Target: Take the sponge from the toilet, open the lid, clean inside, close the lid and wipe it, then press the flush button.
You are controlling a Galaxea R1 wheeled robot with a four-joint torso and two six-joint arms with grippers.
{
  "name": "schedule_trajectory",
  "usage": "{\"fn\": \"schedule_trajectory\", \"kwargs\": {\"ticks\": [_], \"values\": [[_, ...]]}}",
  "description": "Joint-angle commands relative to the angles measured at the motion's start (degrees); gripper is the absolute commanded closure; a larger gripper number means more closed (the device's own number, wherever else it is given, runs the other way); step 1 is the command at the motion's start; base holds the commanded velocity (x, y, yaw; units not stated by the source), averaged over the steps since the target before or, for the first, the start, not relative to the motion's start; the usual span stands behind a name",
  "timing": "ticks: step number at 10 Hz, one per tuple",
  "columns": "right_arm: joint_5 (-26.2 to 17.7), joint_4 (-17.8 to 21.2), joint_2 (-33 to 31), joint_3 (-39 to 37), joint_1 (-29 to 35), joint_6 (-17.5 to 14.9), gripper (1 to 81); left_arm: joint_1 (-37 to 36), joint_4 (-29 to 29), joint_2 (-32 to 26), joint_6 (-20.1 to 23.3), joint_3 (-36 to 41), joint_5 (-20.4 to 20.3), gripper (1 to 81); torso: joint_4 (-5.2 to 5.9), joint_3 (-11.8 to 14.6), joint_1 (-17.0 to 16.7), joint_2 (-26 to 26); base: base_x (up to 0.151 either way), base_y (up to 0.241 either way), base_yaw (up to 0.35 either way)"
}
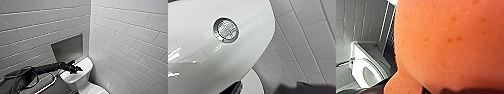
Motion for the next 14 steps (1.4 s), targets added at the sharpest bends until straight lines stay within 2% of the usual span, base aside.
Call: {"fn": "schedule_trajectory", "kwargs": {"ticks": [1,2,3,6,10,11,14], "values": [[-3.68,0.84,-2.06,1.71,1.89,0.02,81.1,-11.96,-1.08,2.61,-0.12,-4.6,2.04,1.0,0.0,0.0,0.0,0.0,0.0,0.0,0.0],[-3.59,0.84,-2.06,1.63,1.8,0.02,81.1,-12.75,-1.08,3.23,-0.12,-5.4,2.04,1.0,0.0,-0.02,0.0,0.0,0.0,0.0,0.0],[-3.59,0.84,-2.06,1.63,1.8,0.02,81.1,-13.01,-1.08,3.85,-0.12,-6.36,2.04,81.1,0.0,-0.02,0.0,0.0,0.0,0.0,0.0],[-3.5,0.84,-1.53,1.27,1.8,0.02,81.1,-13.1,-1.08,5.16,-0.12,-9.43,1.87,81.1,0.0,-0.04,0.02,0.0,0.0,0.0,0.0],[-3.51,0.84,-1.53,1.8,1.54,-0.07,81.1,-13.1,1.38,9.91,-0.03,-18.22,1.69,81.1,0.0,-0.04,0.02,0.02,0.0,0.0,0.0],[-3.5,0.84,-1.36,1.89,1.54,0.02,81.1,-13.28,1.65,10.7,-0.03,-19.54,1.52,81.1,0.0,-1.81,0.02,0.02,0.0,0.0,0.0],[-3.5,0.75,-0.74,1.8,1.72,-0.07,81.1,-13.45,2.34,11.59,-0.03,-21.83,1.16,81.1,0.0,-3.8,0.02,0.02,0.0,0.0,0.0]]}}
